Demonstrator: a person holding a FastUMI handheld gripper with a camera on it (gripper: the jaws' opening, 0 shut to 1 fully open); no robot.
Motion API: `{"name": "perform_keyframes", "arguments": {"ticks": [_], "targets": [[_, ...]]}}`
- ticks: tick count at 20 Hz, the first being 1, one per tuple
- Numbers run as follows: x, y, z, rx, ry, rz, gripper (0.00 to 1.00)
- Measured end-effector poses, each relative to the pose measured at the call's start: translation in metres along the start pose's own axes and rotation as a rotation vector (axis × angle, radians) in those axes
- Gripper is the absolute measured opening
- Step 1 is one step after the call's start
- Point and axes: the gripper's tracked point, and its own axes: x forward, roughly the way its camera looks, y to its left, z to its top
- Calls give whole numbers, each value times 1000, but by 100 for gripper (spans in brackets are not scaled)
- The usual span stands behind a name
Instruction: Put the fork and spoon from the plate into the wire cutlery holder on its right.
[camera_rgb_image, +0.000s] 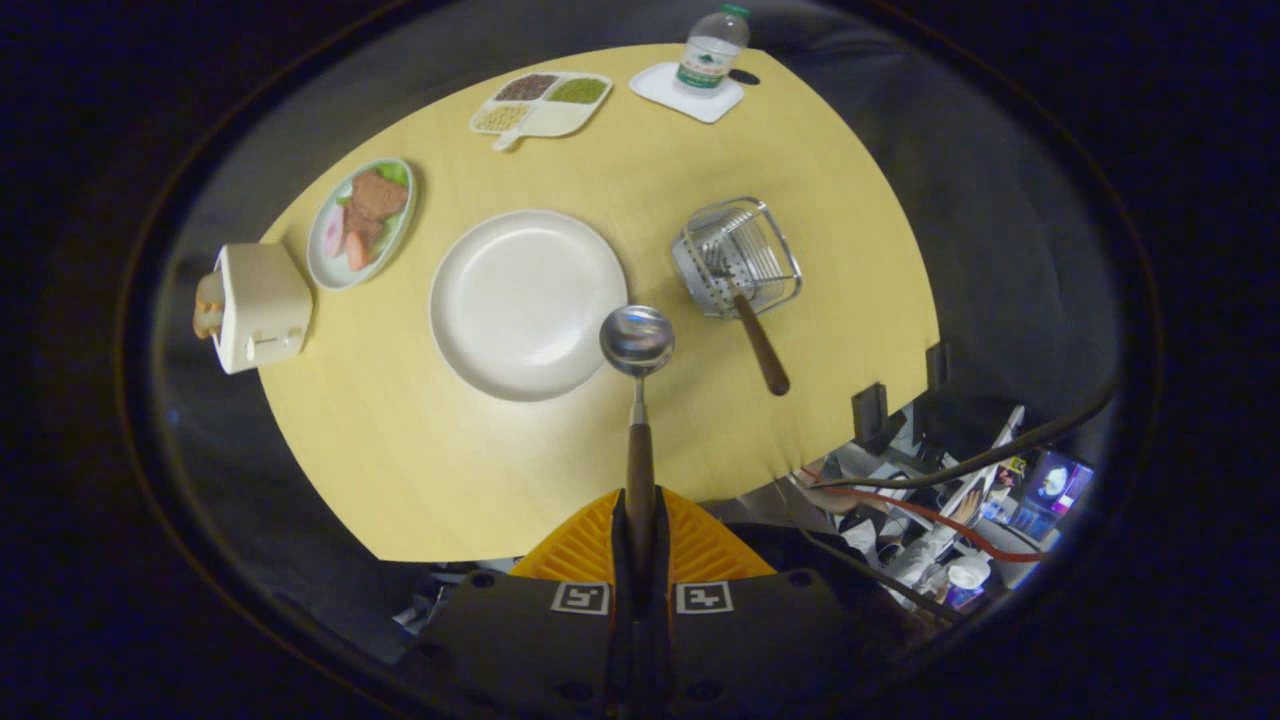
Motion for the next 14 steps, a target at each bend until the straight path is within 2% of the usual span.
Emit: {"name": "perform_keyframes", "arguments": {"ticks": [7,14], "targets": [[10,-24,40,96,28,0,10],[27,-29,66,131,29,-4,10]]}}
